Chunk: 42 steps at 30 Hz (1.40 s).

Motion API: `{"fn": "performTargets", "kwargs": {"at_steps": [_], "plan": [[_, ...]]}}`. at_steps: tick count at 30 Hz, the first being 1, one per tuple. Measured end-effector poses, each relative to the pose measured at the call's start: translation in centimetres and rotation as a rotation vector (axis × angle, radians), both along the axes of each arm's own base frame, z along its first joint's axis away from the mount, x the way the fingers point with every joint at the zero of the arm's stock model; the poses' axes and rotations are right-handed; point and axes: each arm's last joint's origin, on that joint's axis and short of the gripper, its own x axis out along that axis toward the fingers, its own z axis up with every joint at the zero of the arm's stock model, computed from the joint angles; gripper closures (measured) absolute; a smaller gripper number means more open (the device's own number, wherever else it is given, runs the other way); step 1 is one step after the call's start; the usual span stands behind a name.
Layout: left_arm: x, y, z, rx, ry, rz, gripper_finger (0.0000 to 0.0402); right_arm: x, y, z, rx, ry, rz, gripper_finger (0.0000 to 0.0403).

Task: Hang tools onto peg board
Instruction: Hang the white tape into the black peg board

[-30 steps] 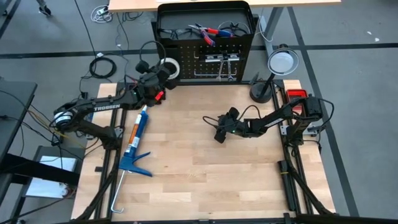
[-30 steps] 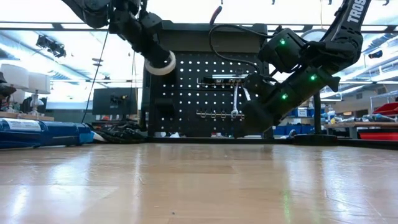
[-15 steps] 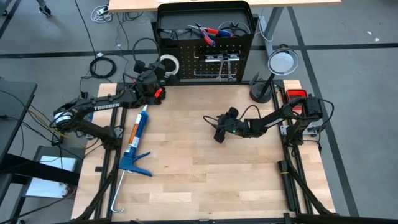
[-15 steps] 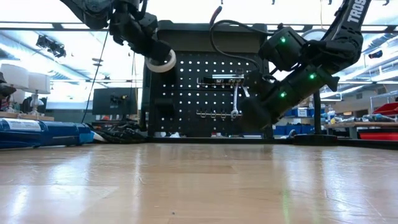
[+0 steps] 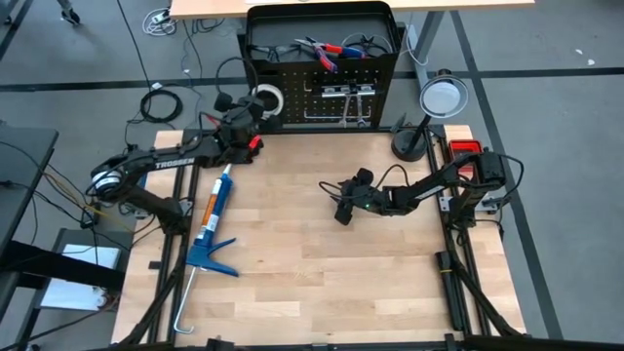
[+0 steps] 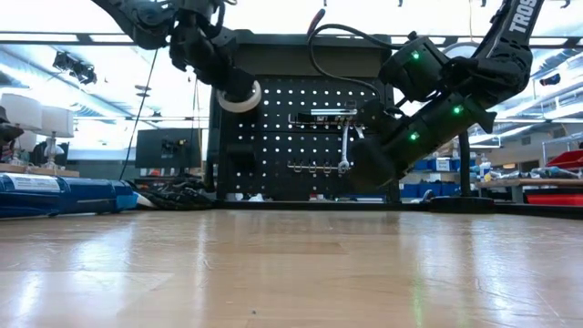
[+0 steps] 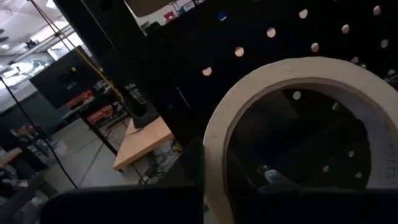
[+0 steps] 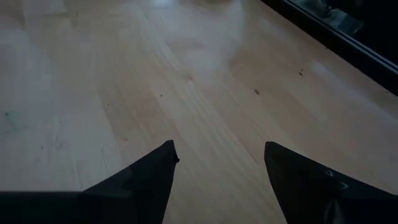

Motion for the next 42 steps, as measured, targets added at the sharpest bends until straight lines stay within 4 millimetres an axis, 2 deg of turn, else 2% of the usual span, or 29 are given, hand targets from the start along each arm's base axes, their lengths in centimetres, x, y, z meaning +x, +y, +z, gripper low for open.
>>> {"fn": "performTargets", "kwargs": {"at_steps": [7,13,29,42], "plan": [[0.2,0.4,0.5,0.011,0.023,0.008,0.0368,0.0,0.0,0.0,-0.002,0.002,0.004,0.0151],[-0.2,1.2,-0.1,-0.025,0.068,-0.016,0.0368,0.0,0.0,0.0,-0.002,0.003,0.005,0.0150],[-0.2,1.3,-0.9,-0.084,0.089,-0.043,0.0318,0.0,0.1,0.0,-0.003,0.004,0.007,0.0154],[-0.2,1.3,-1.3,-0.121,0.077,-0.049,0.0312,0.0,0.2,0.0,-0.003,0.004,0.015,0.0157]]}}
